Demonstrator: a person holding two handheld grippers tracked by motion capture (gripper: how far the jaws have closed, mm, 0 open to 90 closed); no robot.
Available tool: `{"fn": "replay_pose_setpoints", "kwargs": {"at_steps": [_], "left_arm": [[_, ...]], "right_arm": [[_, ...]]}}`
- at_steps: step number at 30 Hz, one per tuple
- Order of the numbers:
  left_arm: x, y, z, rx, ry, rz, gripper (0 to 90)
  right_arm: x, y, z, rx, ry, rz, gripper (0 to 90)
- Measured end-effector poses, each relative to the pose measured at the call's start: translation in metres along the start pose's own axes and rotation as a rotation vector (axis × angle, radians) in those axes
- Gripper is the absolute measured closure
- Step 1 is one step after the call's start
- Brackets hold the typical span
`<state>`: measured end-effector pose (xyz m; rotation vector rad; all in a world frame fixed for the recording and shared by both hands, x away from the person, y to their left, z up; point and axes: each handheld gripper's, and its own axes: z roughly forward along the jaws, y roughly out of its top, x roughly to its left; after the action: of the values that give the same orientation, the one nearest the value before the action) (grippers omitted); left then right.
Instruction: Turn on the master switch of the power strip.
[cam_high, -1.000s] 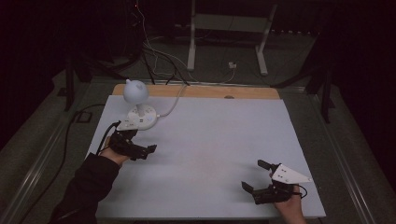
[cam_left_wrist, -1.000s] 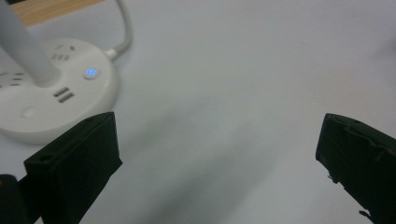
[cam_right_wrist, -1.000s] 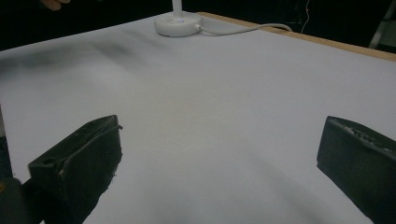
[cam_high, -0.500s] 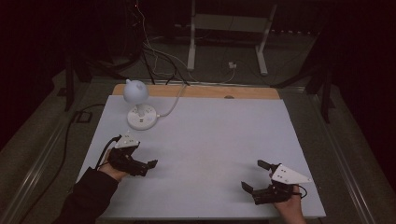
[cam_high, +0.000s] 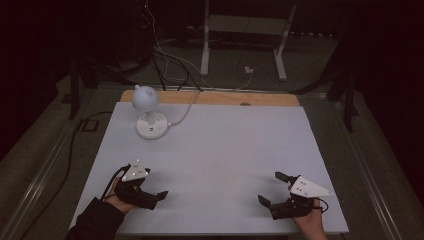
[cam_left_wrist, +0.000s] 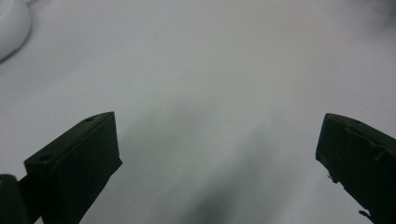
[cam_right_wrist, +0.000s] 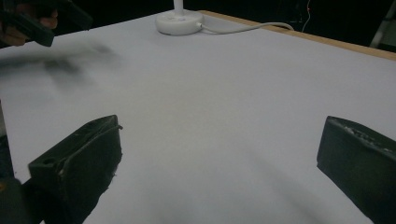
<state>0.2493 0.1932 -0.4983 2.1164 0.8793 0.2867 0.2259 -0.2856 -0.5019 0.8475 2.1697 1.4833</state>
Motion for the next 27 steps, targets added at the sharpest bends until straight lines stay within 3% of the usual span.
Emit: {"fn": "replay_pose_setpoints", "kwargs": {"at_steps": [10, 16, 19, 23, 27], "left_arm": [[-0.005, -0.026, -0.007, 0.003, 0.02, -0.024, 0.3], [-0.006, -0.041, -0.013, 0.006, 0.044, -0.006, 0.3], [-0.003, -0.044, -0.015, -0.01, 0.083, 0.01, 0.3], [0.0, -0.047, -0.012, -0.007, 0.106, 0.021, 0.3], [0.001, -0.048, -0.011, -0.036, 0.12, 0.038, 0.3]], "right_arm": [[0.0, -0.001, 0.0, 0.004, 0.004, 0.004, 0.0], [-0.001, -0.001, 0.001, 0.007, 0.006, 0.006, 0.0], [-0.001, -0.001, 0.0, 0.007, 0.005, 0.003, 0.0], [-0.001, -0.001, 0.0, 0.009, 0.007, 0.002, 0.0], [-0.001, -0.001, 0.001, 0.009, 0.009, -0.001, 0.0]]}}
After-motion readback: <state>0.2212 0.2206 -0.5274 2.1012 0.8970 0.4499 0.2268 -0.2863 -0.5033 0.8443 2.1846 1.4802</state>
